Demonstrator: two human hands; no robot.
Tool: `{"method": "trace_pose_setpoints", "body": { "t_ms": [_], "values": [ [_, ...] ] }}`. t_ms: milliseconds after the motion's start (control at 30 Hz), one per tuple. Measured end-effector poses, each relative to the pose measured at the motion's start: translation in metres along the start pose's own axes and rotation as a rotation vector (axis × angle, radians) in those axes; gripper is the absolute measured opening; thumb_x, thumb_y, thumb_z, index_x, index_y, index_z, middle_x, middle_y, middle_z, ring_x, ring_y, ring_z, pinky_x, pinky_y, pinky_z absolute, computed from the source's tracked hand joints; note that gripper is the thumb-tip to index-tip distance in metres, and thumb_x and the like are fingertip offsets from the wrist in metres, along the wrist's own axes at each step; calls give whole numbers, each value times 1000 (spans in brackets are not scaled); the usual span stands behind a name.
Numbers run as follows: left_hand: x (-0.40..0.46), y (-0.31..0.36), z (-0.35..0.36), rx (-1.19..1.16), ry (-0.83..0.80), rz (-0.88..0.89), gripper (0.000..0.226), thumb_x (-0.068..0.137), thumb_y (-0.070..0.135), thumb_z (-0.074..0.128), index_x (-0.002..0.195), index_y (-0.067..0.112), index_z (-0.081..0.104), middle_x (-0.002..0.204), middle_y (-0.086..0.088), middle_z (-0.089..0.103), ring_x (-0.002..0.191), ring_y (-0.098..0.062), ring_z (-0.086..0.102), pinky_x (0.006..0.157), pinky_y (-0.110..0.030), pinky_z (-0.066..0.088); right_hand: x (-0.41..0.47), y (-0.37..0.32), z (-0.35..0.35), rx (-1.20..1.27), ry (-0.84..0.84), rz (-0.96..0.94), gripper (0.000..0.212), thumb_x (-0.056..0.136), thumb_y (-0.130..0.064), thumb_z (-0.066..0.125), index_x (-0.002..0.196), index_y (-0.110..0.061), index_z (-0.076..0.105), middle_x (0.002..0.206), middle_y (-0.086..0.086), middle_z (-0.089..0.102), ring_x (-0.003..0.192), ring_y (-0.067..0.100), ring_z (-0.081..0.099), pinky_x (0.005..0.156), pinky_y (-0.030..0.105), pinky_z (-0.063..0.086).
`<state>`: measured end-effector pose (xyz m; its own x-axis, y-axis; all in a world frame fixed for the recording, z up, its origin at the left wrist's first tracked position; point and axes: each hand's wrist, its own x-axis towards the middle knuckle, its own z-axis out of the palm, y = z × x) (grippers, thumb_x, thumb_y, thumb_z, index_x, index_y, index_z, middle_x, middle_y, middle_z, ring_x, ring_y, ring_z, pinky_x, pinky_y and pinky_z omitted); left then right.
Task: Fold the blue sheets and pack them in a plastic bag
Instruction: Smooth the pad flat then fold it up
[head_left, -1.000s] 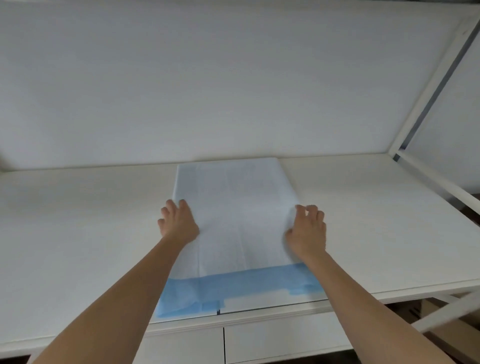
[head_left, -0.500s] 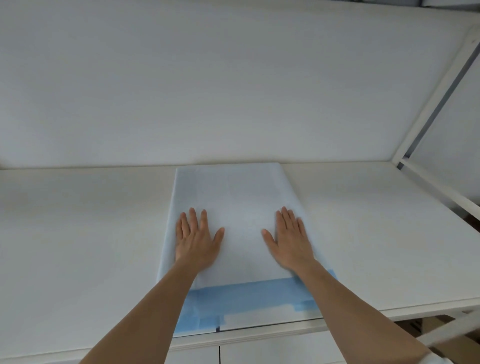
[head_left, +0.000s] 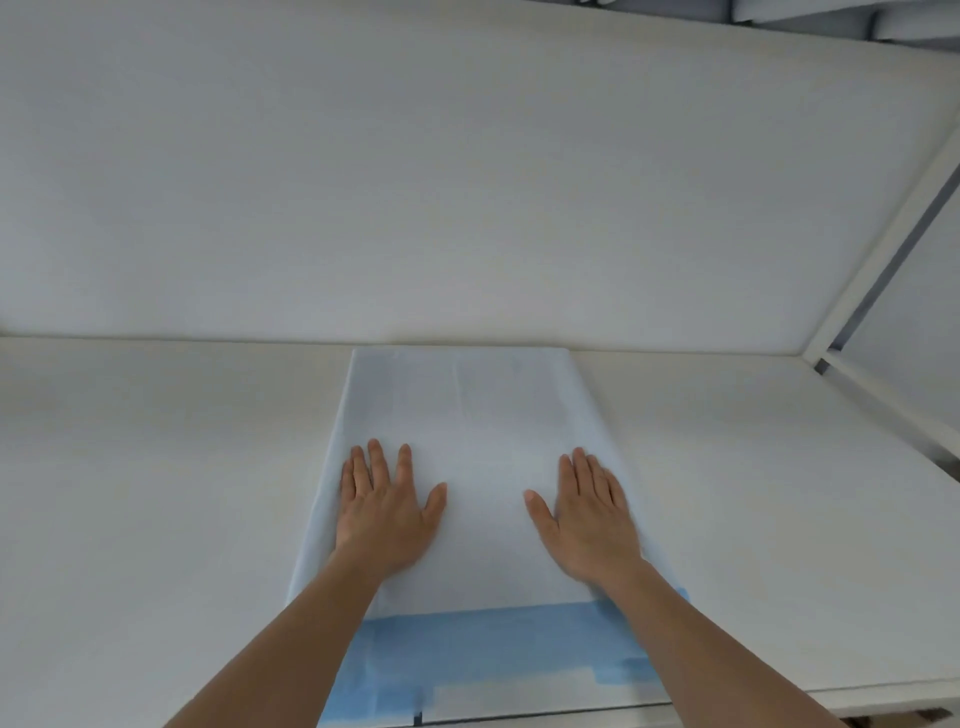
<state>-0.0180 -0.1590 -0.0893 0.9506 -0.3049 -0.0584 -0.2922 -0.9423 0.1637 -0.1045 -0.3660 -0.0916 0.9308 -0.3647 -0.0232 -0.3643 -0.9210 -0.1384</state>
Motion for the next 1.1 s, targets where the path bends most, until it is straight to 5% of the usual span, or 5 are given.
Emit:
{"method": "trace_pose_setpoints", "body": {
  "t_ms": [333, 567, 700, 867, 1100],
  "values": [
    [59, 10, -1, -126, 71, 89, 71, 96, 56, 18, 152, 13, 9, 160, -10, -2, 148, -26, -5, 120, -39, 1, 65, -11, -9, 124, -35, -124, 74, 99, -54, 23, 153, -7, 1, 161, 6, -5, 148, 18, -8, 120, 32, -2],
    [92, 0, -4, -70, 200, 46, 45, 98, 47, 25, 123, 14, 41, 130, -7, 40, 122, -29, 35, 102, -40, 30, 93, -22, -11, -39, 151, -17, 45, 98, -41, 33, 120, -5, 49, 127, 11, 44, 119, 27, 42, 96, 36, 38],
    [112, 8, -8, 16, 324, 10, 38, 99, 42, 25, 117, 14, 44, 120, -5, 42, 112, -27, 39, 92, -37, 33, 124, -38, -9, 90, 129, -217, 50, 101, -35, 32, 142, -6, 34, 154, 11, 23, 143, 25, 20, 117, 33, 18],
    [140, 11, -9, -74, 470, 197, 30, 101, 26, 33, 122, 12, 50, 129, -3, 43, 119, -22, 39, 100, -33, 30, 158, -60, -7, 127, 98, -369, 49, 104, -27, 26, 150, -11, 22, 160, 3, 14, 148, 15, 5, 119, 31, 4],
    [174, 8, 0, -69, 89, 286, 55, 101, 40, 19, 152, 19, 14, 161, 4, 6, 148, -12, 2, 120, -33, 0, 186, -73, 5, 90, -22, -376, 52, 103, -37, 23, 153, -23, 17, 161, -9, 8, 147, 7, 2, 120, 36, 1]
  ]
}}
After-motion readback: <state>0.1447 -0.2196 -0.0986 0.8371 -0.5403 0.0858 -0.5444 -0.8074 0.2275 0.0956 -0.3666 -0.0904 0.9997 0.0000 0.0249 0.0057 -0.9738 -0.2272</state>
